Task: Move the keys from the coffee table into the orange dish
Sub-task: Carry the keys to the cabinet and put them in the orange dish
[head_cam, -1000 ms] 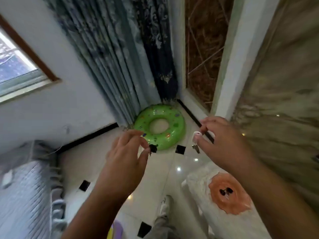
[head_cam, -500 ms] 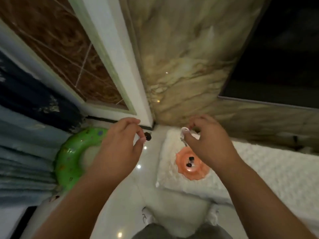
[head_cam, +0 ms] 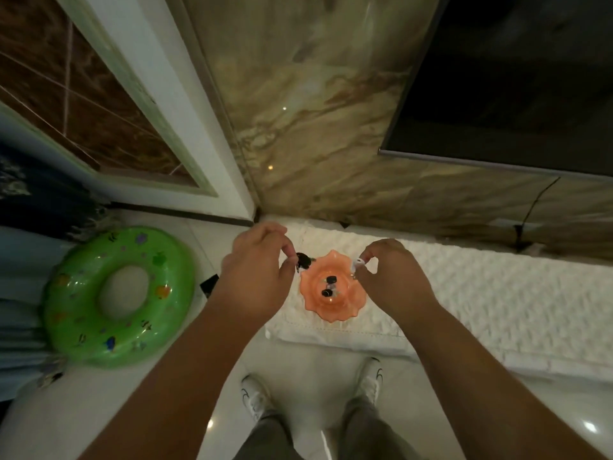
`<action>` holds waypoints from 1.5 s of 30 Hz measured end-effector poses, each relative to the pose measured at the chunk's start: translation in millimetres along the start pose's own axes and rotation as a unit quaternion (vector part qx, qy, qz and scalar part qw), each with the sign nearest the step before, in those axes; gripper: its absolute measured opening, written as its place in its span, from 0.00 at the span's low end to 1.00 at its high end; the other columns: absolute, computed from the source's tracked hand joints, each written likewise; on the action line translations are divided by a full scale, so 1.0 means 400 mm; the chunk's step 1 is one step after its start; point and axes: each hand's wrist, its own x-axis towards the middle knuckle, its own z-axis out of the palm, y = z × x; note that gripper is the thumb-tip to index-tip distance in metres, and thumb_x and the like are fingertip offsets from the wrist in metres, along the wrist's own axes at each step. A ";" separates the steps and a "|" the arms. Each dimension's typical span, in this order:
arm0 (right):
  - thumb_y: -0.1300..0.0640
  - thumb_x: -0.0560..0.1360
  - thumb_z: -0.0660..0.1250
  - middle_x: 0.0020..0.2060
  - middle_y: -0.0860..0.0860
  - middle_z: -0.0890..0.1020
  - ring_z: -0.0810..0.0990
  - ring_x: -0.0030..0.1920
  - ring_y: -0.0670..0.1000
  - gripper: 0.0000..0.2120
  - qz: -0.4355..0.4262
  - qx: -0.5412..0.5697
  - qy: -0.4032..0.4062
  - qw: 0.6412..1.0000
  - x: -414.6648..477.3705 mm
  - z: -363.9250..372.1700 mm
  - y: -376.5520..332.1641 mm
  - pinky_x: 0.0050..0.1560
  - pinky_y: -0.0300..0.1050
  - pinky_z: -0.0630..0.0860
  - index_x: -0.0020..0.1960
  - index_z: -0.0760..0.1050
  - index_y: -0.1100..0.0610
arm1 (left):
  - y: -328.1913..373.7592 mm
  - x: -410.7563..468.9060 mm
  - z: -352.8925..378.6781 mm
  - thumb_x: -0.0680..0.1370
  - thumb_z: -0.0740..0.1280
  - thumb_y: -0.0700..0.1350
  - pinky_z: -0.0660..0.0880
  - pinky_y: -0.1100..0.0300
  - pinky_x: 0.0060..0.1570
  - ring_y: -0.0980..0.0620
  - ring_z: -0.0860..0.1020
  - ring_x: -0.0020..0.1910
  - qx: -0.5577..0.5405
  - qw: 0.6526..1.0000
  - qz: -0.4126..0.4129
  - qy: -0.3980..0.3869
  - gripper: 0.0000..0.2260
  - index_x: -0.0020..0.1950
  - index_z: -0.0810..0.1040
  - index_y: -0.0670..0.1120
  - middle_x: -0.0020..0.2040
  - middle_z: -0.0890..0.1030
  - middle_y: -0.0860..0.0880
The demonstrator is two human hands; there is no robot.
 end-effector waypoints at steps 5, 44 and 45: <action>0.48 0.75 0.67 0.51 0.49 0.77 0.78 0.50 0.52 0.06 0.025 -0.011 -0.020 0.999 0.049 0.093 0.087 0.50 0.50 0.77 0.46 0.78 0.50 | -0.029 0.022 0.112 0.76 0.66 0.46 0.69 0.47 0.60 0.51 0.67 0.64 0.013 0.999 -0.031 -0.031 0.01 0.47 0.76 0.51 0.64 0.72 0.54; 0.55 0.76 0.62 0.55 0.49 0.76 0.74 0.53 0.53 0.12 0.148 -0.114 -0.149 0.971 0.180 0.574 0.440 0.48 0.50 0.69 0.58 0.78 0.49 | -0.253 0.145 0.647 0.78 0.63 0.50 0.68 0.47 0.59 0.50 0.61 0.70 0.110 0.978 -0.058 -0.167 0.05 0.51 0.77 0.52 0.73 0.63 0.53; 0.54 0.76 0.62 0.55 0.49 0.76 0.74 0.54 0.53 0.13 0.149 -0.112 -0.148 0.971 0.186 0.571 0.444 0.48 0.51 0.69 0.59 0.77 0.49 | -0.252 0.146 0.654 0.78 0.63 0.50 0.68 0.47 0.59 0.49 0.61 0.70 0.113 0.977 -0.057 -0.170 0.06 0.51 0.77 0.51 0.73 0.63 0.52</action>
